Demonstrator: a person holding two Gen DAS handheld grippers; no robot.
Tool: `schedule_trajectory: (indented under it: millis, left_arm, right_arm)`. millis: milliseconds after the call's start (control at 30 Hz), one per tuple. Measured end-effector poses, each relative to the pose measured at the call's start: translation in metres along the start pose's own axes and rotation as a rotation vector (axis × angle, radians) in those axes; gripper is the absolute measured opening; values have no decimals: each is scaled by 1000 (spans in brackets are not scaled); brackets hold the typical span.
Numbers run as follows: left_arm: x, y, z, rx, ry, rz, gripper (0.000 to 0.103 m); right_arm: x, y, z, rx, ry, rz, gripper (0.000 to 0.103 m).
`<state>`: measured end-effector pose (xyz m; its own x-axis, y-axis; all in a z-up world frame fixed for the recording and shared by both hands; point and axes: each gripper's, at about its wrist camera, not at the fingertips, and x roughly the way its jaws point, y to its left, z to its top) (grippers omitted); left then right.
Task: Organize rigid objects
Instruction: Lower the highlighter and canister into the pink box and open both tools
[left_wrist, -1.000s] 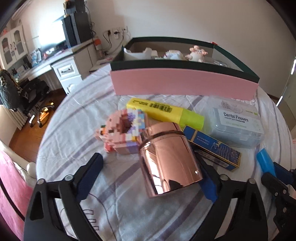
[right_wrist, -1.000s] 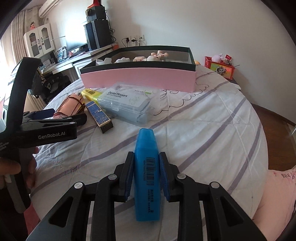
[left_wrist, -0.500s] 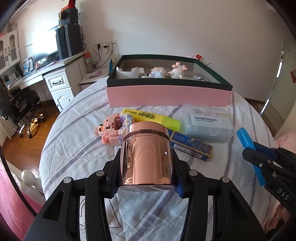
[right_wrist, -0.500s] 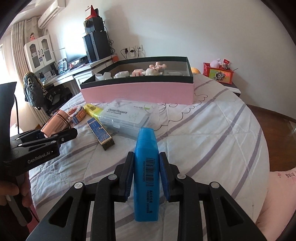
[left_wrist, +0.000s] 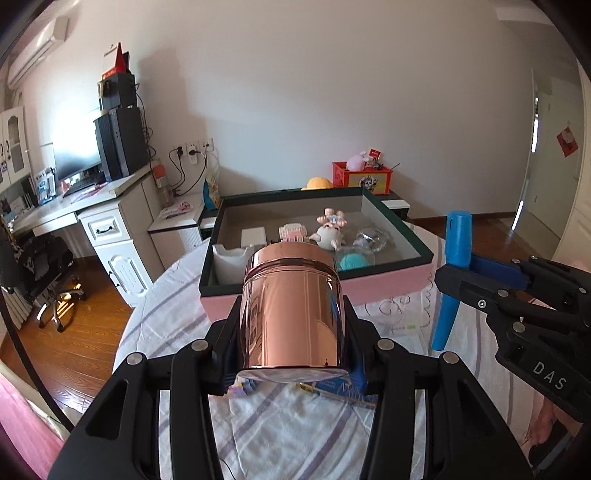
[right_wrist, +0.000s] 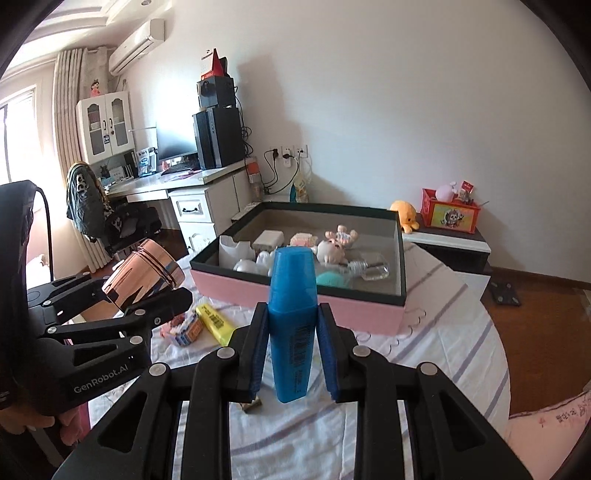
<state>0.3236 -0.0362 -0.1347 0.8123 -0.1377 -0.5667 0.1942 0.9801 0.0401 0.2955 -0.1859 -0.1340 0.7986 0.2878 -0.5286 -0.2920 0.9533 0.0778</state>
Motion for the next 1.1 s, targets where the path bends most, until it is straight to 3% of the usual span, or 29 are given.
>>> schedule_trajectory:
  millis: [233, 467, 733, 967, 1033, 1067, 1100]
  left_arm:
    - [29, 2, 44, 34, -40, 31, 47]
    - [108, 20, 73, 22, 53, 58, 47]
    - [174, 37, 63, -4, 182, 70, 47]
    - [187, 38, 57, 3, 187, 97, 48]
    - [183, 40, 56, -1, 181, 90, 57]
    - [177, 39, 56, -3, 170, 86, 71]
    - [169, 39, 56, -3, 152, 96, 78]
  right_arm:
    - [25, -3, 41, -47, -41, -17, 26]
    - [85, -17, 74, -48, -5, -11, 27]
    - [159, -26, 70, -35, 123, 29, 27]
    - [182, -29, 55, -21, 186, 47, 26]
    - [182, -32, 52, -4, 191, 45, 26]
    - [181, -32, 52, 0, 199, 38, 26]
    - [176, -32, 51, 9, 198, 37, 26]
